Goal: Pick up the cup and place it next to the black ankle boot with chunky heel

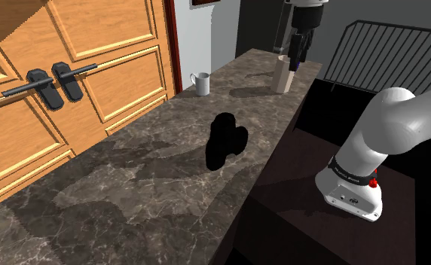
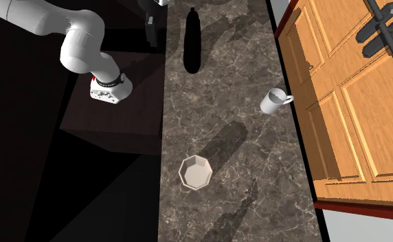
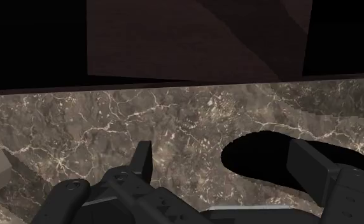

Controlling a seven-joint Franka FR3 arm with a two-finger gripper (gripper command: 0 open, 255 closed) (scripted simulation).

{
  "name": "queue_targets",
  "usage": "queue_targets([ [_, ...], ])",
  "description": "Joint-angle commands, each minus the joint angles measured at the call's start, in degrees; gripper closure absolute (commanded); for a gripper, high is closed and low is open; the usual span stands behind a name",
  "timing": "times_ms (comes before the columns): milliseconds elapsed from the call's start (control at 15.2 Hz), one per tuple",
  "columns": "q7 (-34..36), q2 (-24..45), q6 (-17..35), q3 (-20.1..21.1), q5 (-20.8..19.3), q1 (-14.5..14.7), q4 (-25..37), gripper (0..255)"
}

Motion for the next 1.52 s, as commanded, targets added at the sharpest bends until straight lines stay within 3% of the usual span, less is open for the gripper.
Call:
queue_targets([
  [0, 0.00, 0.00, 0.00, 0.00, 0.00, 0.00, 0.00, 0],
  [792, -14.76, 15.65, 10.88, -12.80, -8.73, -4.37, 5.07, 0],
  [1452, -27.53, 34.25, 18.40, -21.96, -8.63, -6.53, 16.78, 0],
])
